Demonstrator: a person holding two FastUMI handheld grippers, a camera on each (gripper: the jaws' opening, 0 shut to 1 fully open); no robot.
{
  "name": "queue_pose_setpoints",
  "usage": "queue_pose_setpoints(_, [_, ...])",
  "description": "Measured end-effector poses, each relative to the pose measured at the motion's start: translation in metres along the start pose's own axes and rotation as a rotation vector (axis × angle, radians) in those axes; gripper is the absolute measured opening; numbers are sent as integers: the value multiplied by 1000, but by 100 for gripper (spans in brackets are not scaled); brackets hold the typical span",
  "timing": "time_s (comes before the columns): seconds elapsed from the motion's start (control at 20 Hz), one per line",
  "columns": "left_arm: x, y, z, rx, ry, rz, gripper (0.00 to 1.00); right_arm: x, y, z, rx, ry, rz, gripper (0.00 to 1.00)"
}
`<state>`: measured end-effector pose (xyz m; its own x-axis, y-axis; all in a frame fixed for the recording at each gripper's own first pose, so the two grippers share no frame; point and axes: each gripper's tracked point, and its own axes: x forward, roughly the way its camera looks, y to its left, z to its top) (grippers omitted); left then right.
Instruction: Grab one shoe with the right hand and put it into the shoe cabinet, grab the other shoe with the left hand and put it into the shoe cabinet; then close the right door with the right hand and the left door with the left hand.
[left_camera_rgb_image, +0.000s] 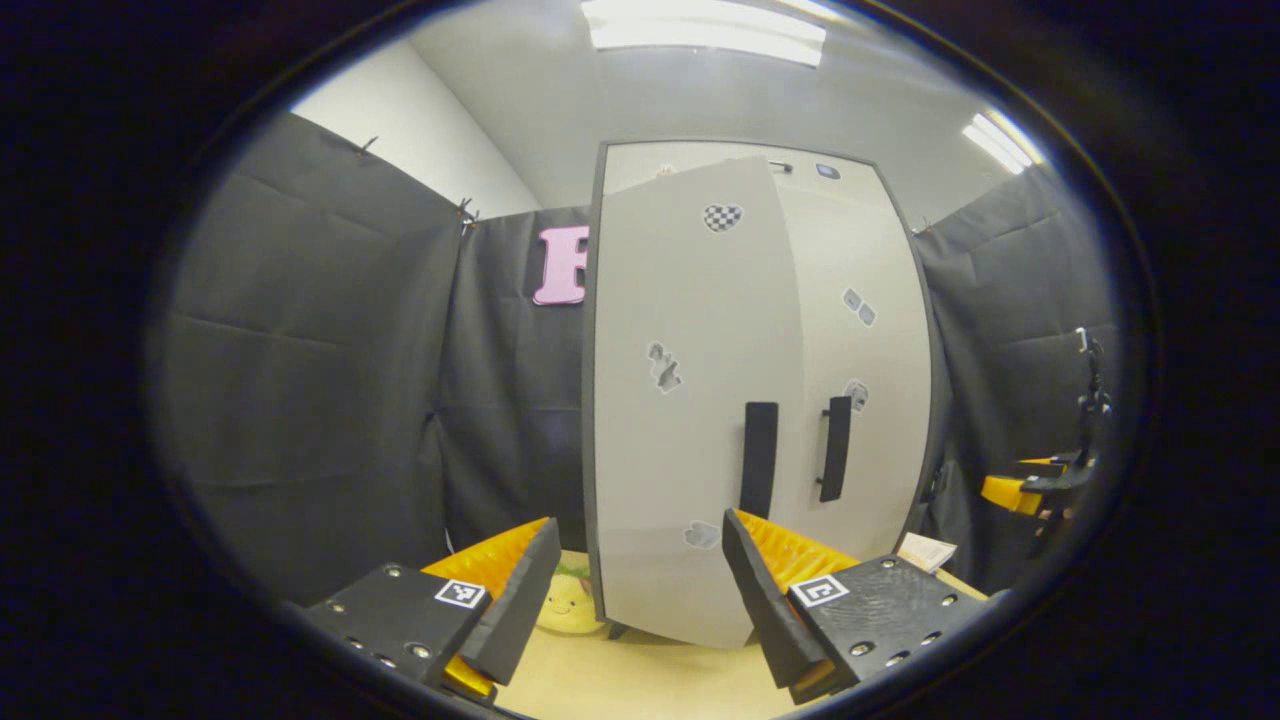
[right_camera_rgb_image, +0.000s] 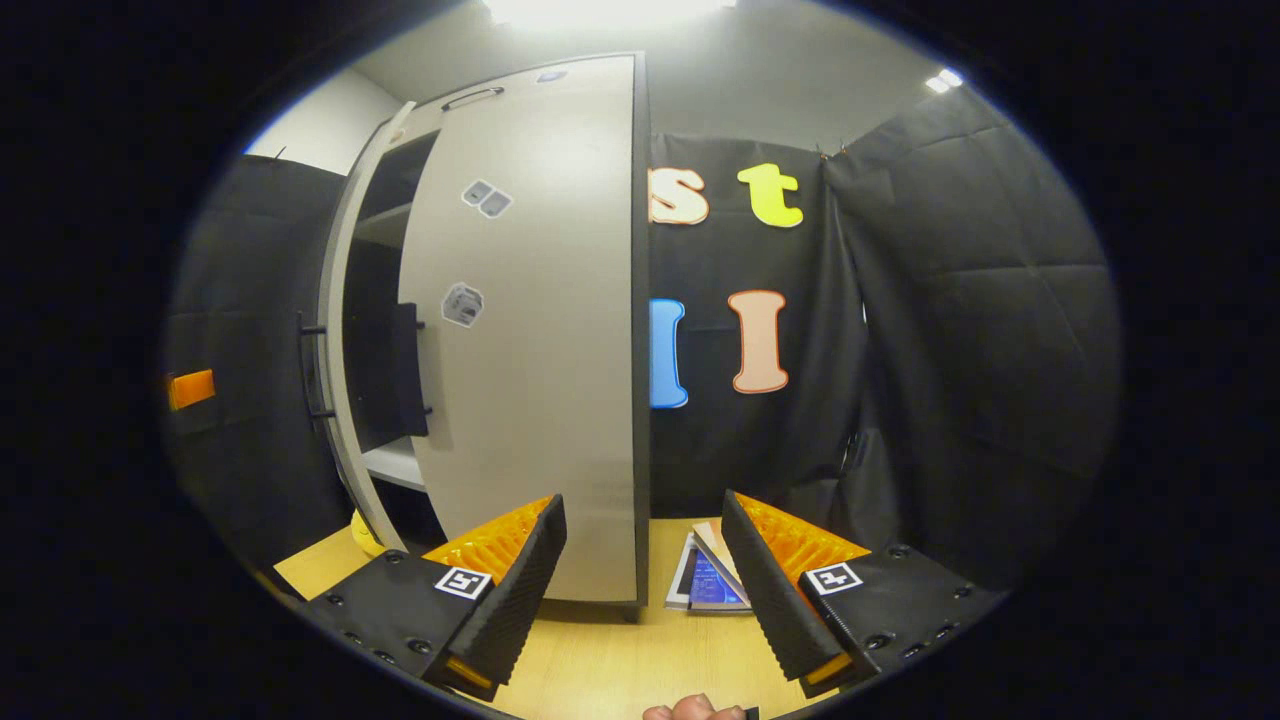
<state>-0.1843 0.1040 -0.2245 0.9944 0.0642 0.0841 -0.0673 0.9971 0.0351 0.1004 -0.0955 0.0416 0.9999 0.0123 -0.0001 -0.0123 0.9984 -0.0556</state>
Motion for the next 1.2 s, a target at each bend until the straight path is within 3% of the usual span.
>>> queue_pose_setpoints(0.2, [-12, 16, -4, -40, -19, -49, 94, -23, 21, 16, -43, -71, -27, 99])
queue_pose_setpoints(0.25, [-14, 22, -8, -34, -23, -50, 94, -27, 26, 17, -44, -92, -27, 94])
queue_pose_setpoints(0.4, [-22, 32, -16, -4, -15, -53, 93, -41, 39, 9, -50, -107, -50, 99])
queue_pose_setpoints(0.55, [-26, 38, -22, 5, -9, -66, 94, -51, 53, -1, -56, -85, -44, 95])
queue_pose_setpoints(0.6, [-26, 36, -24, -10, -15, -75, 94, -52, 54, -1, -64, -83, -48, 99])
queue_pose_setpoints(1.2, [-44, 14, -36, -28, -11, -136, 93, -60, 61, -19, -10, 23, -40, 99])
